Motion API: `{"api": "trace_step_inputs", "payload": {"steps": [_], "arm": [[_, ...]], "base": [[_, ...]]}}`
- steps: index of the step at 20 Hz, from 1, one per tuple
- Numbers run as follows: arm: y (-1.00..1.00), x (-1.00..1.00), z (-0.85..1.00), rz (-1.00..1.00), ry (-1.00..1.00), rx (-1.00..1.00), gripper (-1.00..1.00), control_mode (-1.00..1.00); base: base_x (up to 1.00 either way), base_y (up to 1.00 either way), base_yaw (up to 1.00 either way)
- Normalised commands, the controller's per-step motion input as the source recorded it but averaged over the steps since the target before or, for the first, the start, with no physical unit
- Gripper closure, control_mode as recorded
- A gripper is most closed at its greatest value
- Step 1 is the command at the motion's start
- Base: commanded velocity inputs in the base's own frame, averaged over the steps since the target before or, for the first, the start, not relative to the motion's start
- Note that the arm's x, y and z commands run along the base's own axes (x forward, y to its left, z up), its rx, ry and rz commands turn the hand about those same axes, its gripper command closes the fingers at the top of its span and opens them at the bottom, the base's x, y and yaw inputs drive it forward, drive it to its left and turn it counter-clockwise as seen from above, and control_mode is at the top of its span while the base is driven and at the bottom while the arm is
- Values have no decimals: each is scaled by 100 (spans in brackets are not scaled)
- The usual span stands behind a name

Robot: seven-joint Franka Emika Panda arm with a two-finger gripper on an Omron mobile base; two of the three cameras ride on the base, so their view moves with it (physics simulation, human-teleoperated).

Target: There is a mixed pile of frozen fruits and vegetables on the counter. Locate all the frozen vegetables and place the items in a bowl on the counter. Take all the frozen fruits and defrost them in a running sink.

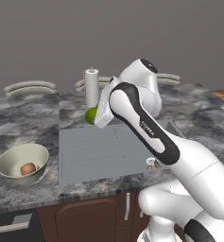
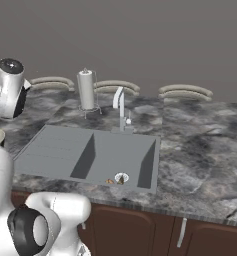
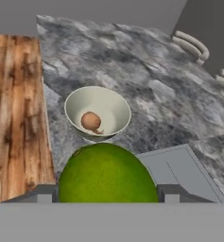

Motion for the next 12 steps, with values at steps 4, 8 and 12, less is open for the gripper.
{"api": "trace_step_inputs", "payload": {"steps": [4, 8, 12], "arm": [[42, 0, 16, 4, 22, -4, 100, -100], [54, 0, 1, 3, 4, -7, 100, -100], [54, -5, 0, 0, 3, -11, 100, -100]], "base": [[0, 0, 0], [0, 0, 0], [0, 0, 0]]}}
